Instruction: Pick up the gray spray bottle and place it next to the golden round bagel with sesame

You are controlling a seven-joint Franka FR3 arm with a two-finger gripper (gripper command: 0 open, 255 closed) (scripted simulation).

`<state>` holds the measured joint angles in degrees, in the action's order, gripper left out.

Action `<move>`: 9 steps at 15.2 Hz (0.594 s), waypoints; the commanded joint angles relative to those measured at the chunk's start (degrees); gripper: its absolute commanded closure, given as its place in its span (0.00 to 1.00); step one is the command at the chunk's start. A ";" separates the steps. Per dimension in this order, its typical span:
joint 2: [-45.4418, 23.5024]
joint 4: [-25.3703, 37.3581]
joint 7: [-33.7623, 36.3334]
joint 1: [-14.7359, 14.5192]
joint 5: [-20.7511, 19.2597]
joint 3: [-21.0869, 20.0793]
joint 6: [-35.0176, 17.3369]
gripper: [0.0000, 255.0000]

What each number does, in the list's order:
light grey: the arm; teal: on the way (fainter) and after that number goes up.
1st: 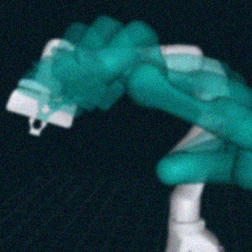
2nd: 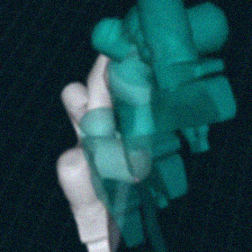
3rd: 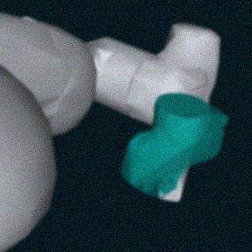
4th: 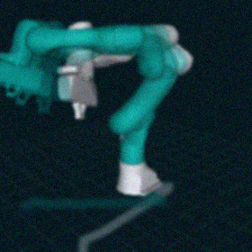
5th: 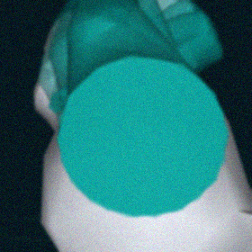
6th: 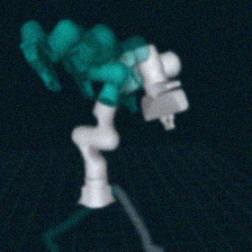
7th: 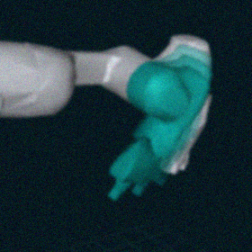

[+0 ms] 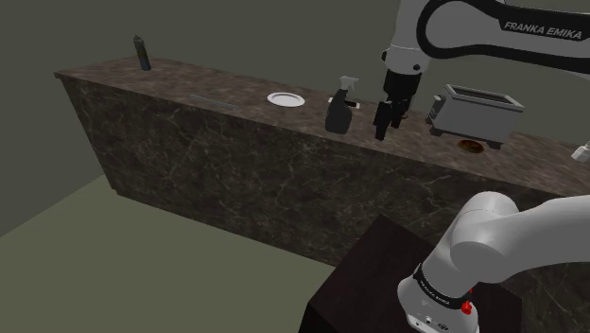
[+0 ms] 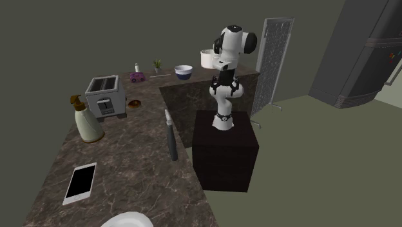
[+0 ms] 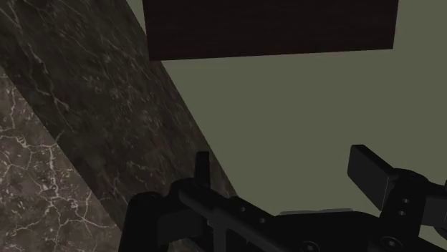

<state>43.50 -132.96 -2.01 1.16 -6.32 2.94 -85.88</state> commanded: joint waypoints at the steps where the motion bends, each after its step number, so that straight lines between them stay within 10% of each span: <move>1: 0.00 0.00 0.00 0.00 0.00 0.00 0.00 0.00; 9: -3.43 -2.35 -15.95 -0.28 -3.35 12.87 -16.25 0.00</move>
<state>41.43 -135.55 -15.54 1.06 -9.38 13.83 -99.51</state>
